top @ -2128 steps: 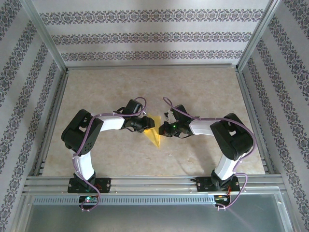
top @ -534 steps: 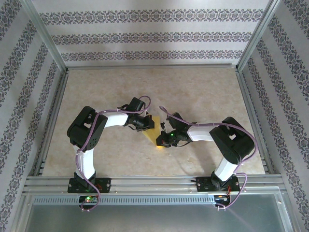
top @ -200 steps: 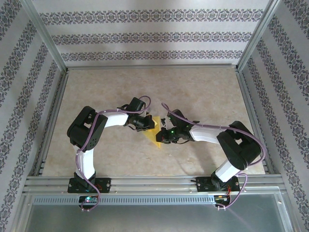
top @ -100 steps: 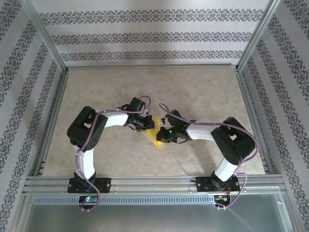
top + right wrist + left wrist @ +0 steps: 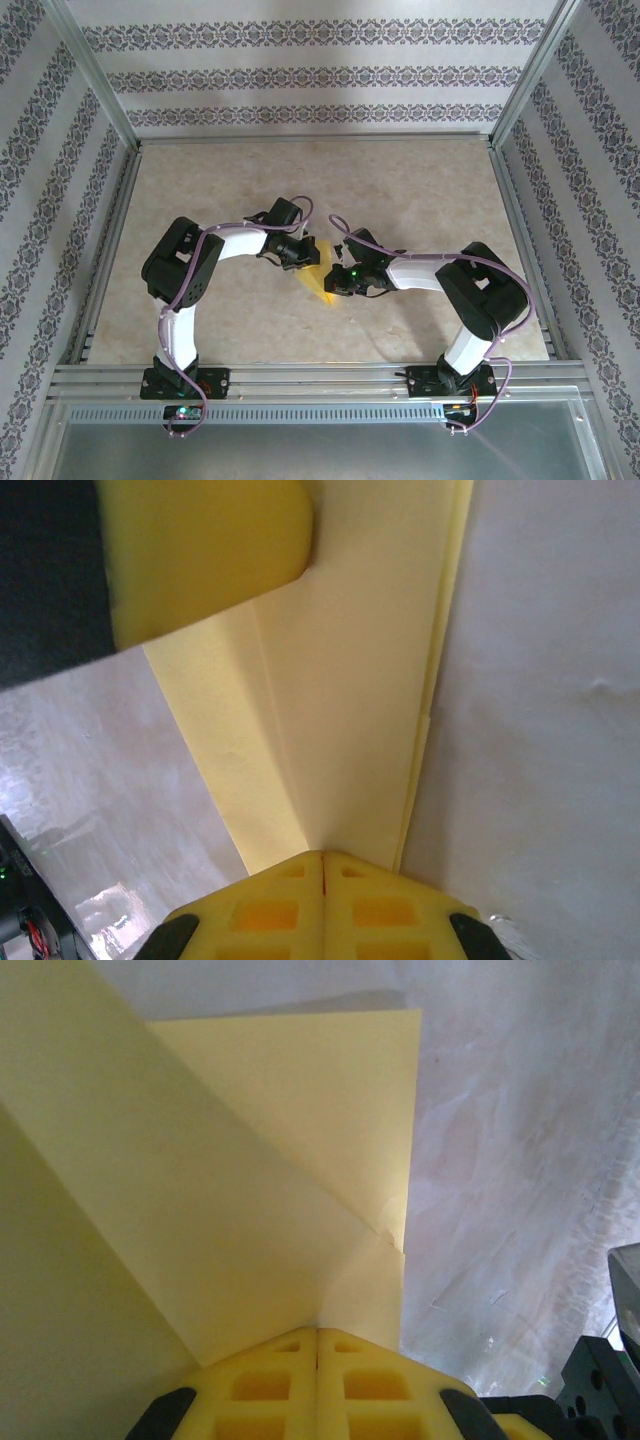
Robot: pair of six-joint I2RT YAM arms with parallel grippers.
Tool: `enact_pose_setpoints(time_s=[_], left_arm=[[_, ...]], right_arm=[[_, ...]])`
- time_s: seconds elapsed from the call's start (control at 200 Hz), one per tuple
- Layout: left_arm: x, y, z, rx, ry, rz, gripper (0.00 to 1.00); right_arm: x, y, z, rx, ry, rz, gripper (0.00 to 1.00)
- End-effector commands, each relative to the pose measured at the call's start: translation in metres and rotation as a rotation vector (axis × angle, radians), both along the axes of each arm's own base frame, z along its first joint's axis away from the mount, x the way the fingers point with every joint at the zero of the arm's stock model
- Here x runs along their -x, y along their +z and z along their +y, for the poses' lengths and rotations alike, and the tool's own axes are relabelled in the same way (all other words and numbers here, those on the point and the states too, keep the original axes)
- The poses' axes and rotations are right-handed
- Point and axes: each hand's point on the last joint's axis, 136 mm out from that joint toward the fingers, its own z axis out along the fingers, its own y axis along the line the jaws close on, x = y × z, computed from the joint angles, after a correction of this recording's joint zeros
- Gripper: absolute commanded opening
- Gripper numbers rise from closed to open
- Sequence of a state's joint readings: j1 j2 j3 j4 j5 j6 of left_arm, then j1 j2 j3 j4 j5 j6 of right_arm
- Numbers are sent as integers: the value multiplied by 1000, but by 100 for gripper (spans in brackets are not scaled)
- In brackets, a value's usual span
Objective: Fold a paper plane with a square sheet of paper (fold left side to right side)
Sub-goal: Fourth fold the wing at the center of the table.
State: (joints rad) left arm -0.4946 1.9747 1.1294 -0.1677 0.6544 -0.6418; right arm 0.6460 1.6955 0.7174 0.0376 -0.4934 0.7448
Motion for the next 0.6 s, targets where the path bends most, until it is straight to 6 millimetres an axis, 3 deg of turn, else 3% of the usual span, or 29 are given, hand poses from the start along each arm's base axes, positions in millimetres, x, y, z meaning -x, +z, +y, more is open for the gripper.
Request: enact_pose_setpoints(time_s=[0.0,0.295,0.595], left_arm=[[-28,-21,31,-111,65,-44,6],[-61,-20,46,-77,118,-97,7],[-95,-6,59,-51,148,-156,7]], right_arm=[[46,-44,-35,185,30,149,0],[49,-49,-34,190,30,161,0],[52,-50,-33,186,36,168,0]])
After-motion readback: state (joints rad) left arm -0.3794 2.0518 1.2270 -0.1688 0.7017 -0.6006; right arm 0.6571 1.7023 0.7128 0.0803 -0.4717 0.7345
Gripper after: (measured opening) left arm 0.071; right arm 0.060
